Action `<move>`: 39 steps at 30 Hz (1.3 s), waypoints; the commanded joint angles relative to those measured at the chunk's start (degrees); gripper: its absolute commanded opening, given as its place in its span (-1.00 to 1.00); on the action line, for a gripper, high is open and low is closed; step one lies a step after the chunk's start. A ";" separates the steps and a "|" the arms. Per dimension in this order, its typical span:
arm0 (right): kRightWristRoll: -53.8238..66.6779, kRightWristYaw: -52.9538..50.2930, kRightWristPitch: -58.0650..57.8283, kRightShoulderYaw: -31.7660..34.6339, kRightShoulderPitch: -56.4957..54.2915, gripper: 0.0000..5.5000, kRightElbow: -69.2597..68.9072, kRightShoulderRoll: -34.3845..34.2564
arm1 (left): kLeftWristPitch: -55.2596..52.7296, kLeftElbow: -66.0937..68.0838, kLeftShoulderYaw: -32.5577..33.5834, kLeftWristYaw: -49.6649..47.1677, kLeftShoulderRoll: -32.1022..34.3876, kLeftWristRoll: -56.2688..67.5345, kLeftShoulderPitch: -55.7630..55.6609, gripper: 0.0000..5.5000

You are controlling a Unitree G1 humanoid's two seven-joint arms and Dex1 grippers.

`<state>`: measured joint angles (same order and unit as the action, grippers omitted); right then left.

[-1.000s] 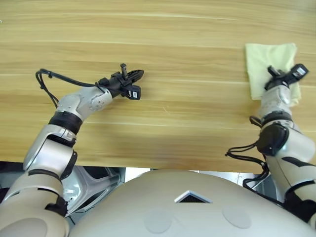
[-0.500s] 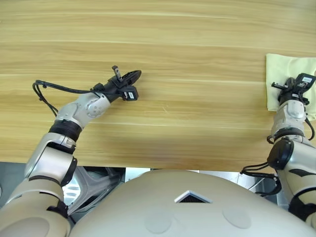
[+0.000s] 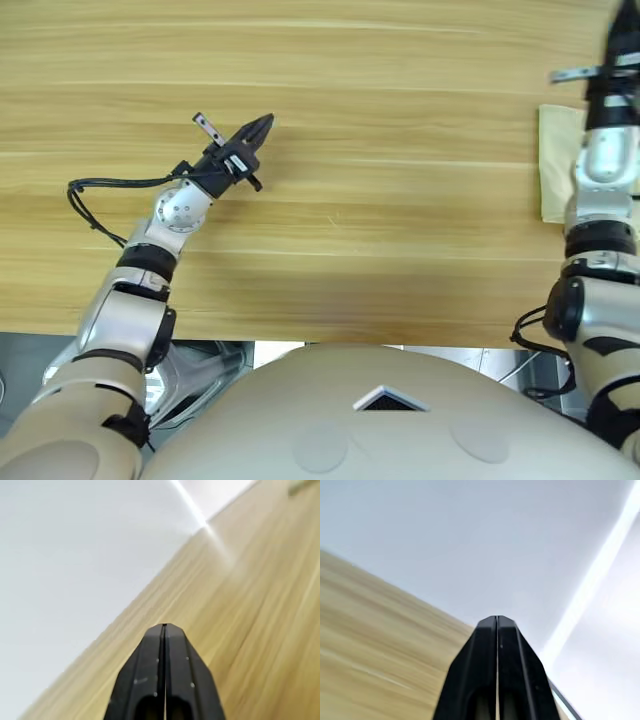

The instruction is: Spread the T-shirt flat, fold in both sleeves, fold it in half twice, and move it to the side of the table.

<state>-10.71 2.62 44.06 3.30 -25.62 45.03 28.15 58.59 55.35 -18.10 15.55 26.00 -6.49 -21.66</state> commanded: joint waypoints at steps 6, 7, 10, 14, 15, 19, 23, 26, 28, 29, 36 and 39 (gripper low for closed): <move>58.68 65.51 -19.73 -2.04 6.74 -0.99 -13.77 -13.16 | -15.91 2.99 18.14 50.06 -8.16 38.64 -0.56 -1.00; 61.94 63.64 -25.82 3.31 1.82 -0.99 -7.57 -15.89 | -18.67 4.58 21.30 50.53 -8.90 41.06 -2.46 -1.00; 52.09 39.48 -21.92 7.52 -10.80 -0.99 13.86 -20.24 | -25.96 12.23 28.34 42.29 -9.77 43.52 -9.25 -1.00; 35.13 12.58 -14.47 1.99 -15.32 -0.99 26.77 -20.78 | -30.91 19.32 33.79 27.37 -8.93 42.36 -13.04 -1.00; 31.49 7.97 -13.46 0.29 -15.14 -0.99 28.32 -20.86 | -31.36 20.20 34.76 24.44 -8.74 41.71 -12.91 -1.00; 23.66 0.47 -13.68 -1.72 -13.68 -0.99 31.26 -22.50 | -32.51 21.65 38.07 17.93 -8.78 39.03 -11.01 -1.00; 27.98 8.36 -18.58 6.83 -13.20 -0.99 32.30 -24.47 | -35.20 22.23 41.05 14.57 -9.36 36.68 -10.68 -1.00; 28.05 11.46 -20.07 10.09 -12.87 -0.99 32.35 -24.92 | -36.62 22.35 42.13 13.01 -9.97 34.55 -10.44 -1.00; 26.17 10.90 -19.89 10.64 -12.29 -0.99 32.40 -24.68 | -37.30 22.38 42.73 12.35 -10.23 33.23 -10.33 -1.00; 25.49 10.63 -20.02 10.88 -12.09 -0.99 32.45 -24.52 | -37.39 22.39 42.94 12.10 -10.31 32.52 -10.23 -1.00; 21.51 8.40 -20.75 12.26 -11.21 -0.99 32.62 -24.11 | -37.48 22.38 43.69 10.39 -10.90 27.85 -9.83 -1.00; 19.50 6.58 -21.53 12.41 -10.78 -0.99 32.79 -23.79 | -37.57 22.39 43.74 9.69 -11.16 26.08 -9.54 -1.00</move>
<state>9.84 10.79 24.10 15.29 -38.06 76.92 3.79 22.54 76.32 25.59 26.60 16.15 21.50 -32.66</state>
